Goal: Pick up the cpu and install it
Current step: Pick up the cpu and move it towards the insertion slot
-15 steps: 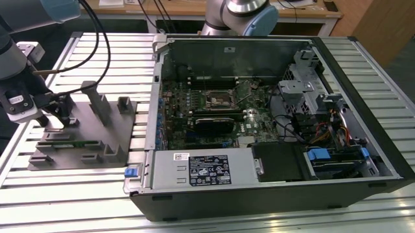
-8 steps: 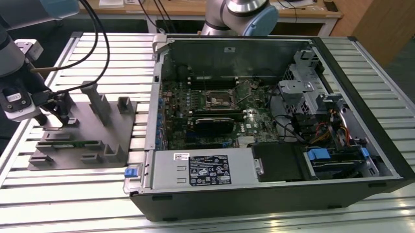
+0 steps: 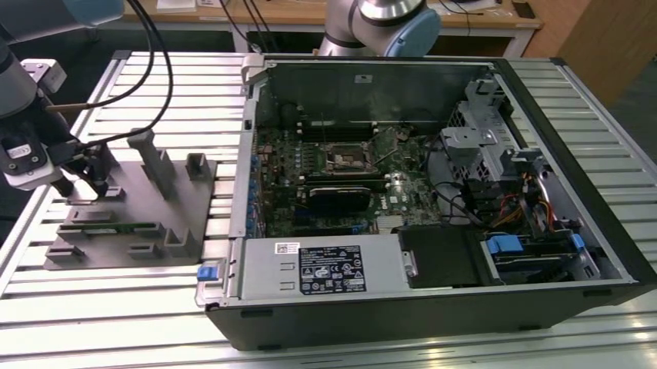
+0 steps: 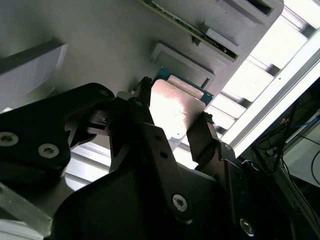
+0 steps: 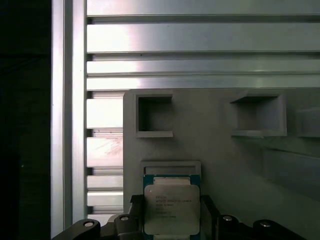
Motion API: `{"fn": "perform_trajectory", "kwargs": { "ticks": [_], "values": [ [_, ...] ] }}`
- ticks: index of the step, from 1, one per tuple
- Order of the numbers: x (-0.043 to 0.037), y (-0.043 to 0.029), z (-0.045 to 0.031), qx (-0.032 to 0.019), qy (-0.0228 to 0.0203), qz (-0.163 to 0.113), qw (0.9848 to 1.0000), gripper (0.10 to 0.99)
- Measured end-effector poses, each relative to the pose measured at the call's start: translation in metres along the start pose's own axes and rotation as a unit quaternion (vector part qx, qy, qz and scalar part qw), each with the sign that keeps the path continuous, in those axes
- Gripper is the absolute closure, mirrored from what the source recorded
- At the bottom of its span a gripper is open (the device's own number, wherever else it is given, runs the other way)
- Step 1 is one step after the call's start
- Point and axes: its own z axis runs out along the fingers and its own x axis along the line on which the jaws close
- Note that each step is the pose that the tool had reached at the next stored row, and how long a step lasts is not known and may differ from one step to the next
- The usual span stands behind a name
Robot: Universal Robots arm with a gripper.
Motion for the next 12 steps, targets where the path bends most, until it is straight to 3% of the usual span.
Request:
{"fn": "perform_trajectory", "kwargs": {
  "ticks": [12],
  "values": [
    [-0.0001,0.0003,-0.0084,0.0,0.0,0.0,1.0,0.545]
  ]
}}
